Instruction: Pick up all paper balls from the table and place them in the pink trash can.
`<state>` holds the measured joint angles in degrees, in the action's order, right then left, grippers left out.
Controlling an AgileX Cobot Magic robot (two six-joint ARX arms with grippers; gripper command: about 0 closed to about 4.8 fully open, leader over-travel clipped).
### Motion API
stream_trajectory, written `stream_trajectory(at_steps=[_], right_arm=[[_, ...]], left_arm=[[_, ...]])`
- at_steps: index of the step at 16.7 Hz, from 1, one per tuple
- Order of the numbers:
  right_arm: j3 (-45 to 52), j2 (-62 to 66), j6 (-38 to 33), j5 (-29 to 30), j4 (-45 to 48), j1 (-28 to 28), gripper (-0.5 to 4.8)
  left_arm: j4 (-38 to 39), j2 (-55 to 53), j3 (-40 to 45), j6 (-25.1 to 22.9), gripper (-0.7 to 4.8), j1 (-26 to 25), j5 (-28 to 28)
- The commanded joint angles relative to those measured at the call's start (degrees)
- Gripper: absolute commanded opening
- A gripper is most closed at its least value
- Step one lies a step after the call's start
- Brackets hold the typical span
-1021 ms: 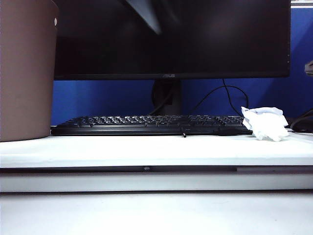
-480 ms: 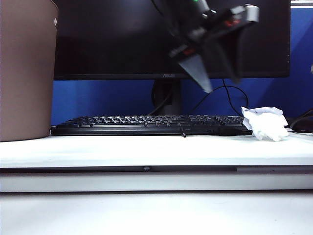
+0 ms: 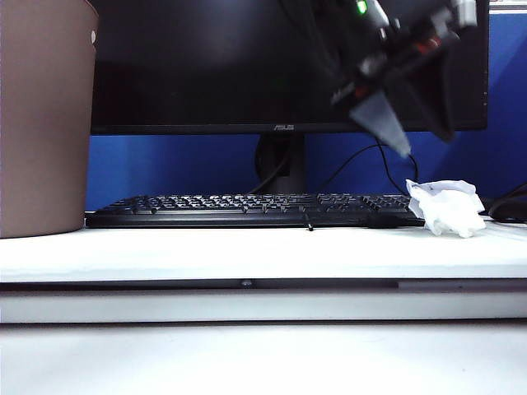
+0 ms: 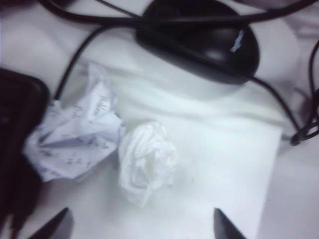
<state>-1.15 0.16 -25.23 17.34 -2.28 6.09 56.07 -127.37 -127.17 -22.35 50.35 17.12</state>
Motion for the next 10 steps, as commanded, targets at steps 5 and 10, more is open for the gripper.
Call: stream_trajectory(at_steps=[5, 10], right_arm=[[-3.1, -0.1, 0.0, -6.0, 0.3, 0.0, -0.05], [-3.4, -0.1, 0.2, -6.3, -2.8, 0.0, -0.04]], left_arm=[[-3.1, -6.3, -0.2, 0.1, 3.47, 1.2, 0.1], [-8.3, -7.2, -0.2, 0.3, 1.76, 1.6, 0.3]])
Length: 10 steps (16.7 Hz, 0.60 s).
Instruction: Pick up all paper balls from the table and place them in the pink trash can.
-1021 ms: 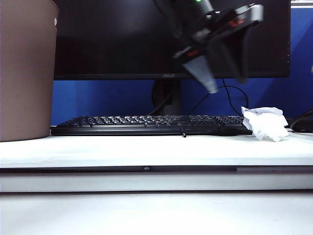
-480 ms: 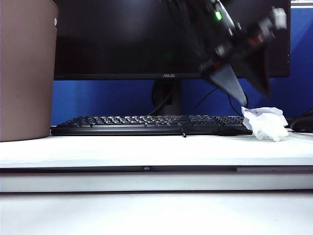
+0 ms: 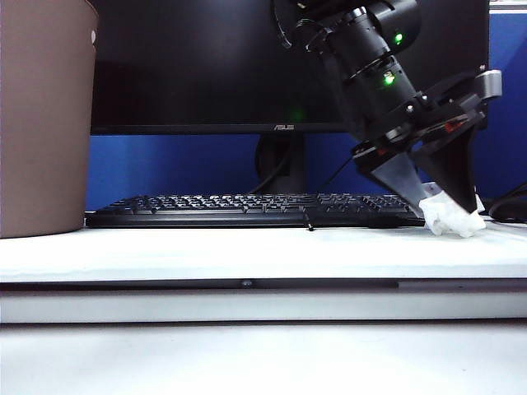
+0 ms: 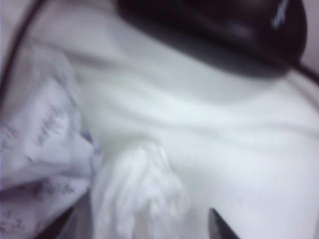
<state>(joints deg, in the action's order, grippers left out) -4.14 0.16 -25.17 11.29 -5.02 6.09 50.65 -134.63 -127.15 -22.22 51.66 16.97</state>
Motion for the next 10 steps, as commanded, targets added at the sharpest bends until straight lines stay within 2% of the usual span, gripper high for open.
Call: stream_trajectory(at_steps=[1, 2, 3, 5, 6, 8, 10], right_arm=[[-0.4, -0.1, 0.1, -0.3, 0.2, 0.0, -0.04], [-0.4, -0.1, 0.2, -0.3, 0.2, 0.0, -0.04], [-0.4, -0.1, 0.1, -0.3, 0.2, 0.0, -0.04], [-0.4, -0.1, 0.2, -0.3, 0.2, 0.0, -0.04], [-0.4, -0.1, 0.1, -0.3, 0.2, 0.0, -0.04], [-0.4, -0.1, 0.2, -0.9, 0.2, 0.0, -0.04], [-0.4, -0.1, 0.2, -1.2, 0.6, 0.0, -0.05]], left_arm=[[-3.1, -0.1, -0.2, 0.2, 1.02, 0.3, 0.4], [-3.0, -0.1, -0.2, 0.1, 1.00, 0.3, 0.4], [-2.8, -0.1, -0.2, 0.1, 0.73, 0.3, 0.4], [-2.5, -0.1, -0.2, 0.1, 0.66, 0.3, 1.3], [-1.9, -0.1, -0.2, 0.2, -0.03, 0.3, 1.1], [0.7, 0.2, -0.2, 0.3, -0.05, 0.2, 1.0], [5.4, 1.8, -0.2, -0.7, -0.04, 0.2, -1.9]])
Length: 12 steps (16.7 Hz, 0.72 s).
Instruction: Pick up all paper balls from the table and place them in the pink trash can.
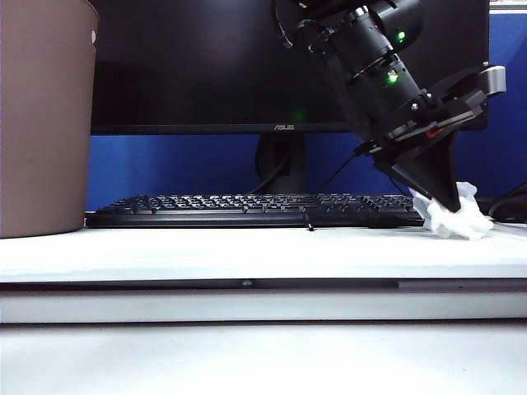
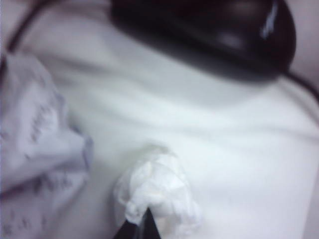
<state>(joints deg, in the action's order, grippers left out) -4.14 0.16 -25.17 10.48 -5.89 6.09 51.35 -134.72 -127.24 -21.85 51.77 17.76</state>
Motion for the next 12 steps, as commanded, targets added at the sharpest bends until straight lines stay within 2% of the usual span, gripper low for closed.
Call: stream_trajectory(at_steps=[1, 3, 4, 7, 8, 9, 10, 12], right_arm=[[-0.4, -0.1, 0.2, -0.3, 1.5, 0.0, -0.05], [-0.4, -0.1, 0.1, 0.3, 1.5, 0.0, -0.05], [-0.4, -0.1, 0.1, 1.3, 1.5, 0.1, -0.05], [-0.4, -0.1, 0.1, 1.4, 1.4, 0.2, -0.05], [-0.3, -0.1, 0.1, 1.5, 1.5, 0.2, -0.05], [-0.3, -0.1, 0.1, 1.4, 1.5, 0.2, -0.05], [-0.3, -0.1, 0.1, 1.5, 1.4, 0.2, -0.05], [-0.3, -0.1, 0.1, 1.7, 1.4, 0.4, -0.05]], left_arm=[[6.5, 3.6, -0.1, -2.1, -0.05, 0.0, -5.2], [7.8, 7.6, -0.1, -2.9, -0.05, 0.0, -9.0], [8.5, 11.0, -0.1, -4.4, -0.05, 0.0, -13.0], [12.3, 20.2, -0.2, -7.7, -0.05, -0.2, -27.5], [15.9, 26.3, -0.2, -8.2, -0.05, -1.2, -39.4], [17.7, 29.7, -0.2, -8.2, -0.05, -1.7, -46.4], [18.9, 32.7, -0.4, -8.2, -0.05, -3.1, -51.1], [21.0, 37.4, -0.4, -6.9, -0.05, -7.7, -55.1]])
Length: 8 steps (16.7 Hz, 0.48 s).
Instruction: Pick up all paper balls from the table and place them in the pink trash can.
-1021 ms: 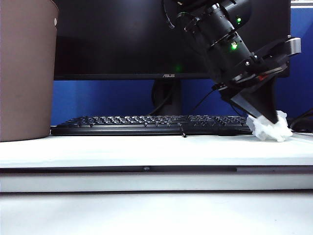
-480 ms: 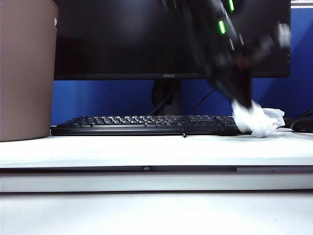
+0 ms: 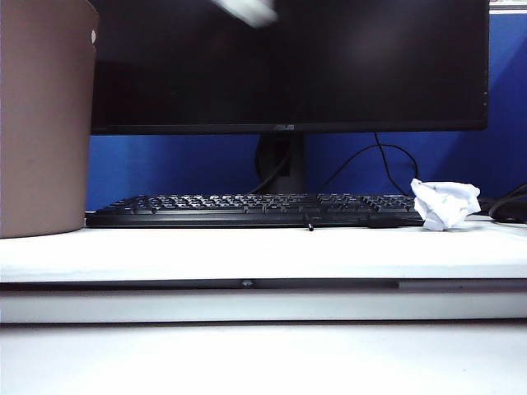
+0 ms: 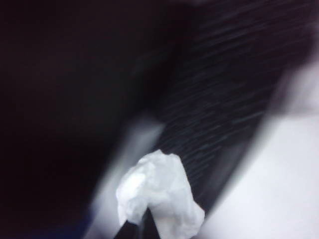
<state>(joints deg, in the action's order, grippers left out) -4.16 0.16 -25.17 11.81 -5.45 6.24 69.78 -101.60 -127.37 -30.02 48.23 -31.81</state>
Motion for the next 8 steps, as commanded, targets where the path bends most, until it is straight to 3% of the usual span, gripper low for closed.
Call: stream_trajectory(at_steps=[1, 3, 5, 7, 8], right_arm=[[-0.3, -0.1, 0.1, 0.8, 1.0, 0.2, -0.05], [-0.3, -0.1, 0.1, 1.9, 1.0, 0.2, -0.05], [-0.3, -0.1, 0.1, 2.3, 1.0, 0.2, -0.05], [-0.3, -0.1, 0.1, 2.3, 1.0, 0.1, -0.05], [-0.3, -0.1, 0.1, 2.3, 1.0, 0.1, -0.05]], left_arm=[[4.0, 6.0, -0.3, 2.8, -0.05, -7.8, -6.2], [10.1, 8.6, -0.3, 7.3, -0.05, -18.3, -6.6], [11.6, 9.2, -0.3, 10.7, -0.05, -24.1, -4.7], [12.1, 9.3, -0.3, 14.0, 0.09, -28.0, 2.0], [12.1, 9.2, -0.3, 14.4, 1.32, -28.1, 2.3]])
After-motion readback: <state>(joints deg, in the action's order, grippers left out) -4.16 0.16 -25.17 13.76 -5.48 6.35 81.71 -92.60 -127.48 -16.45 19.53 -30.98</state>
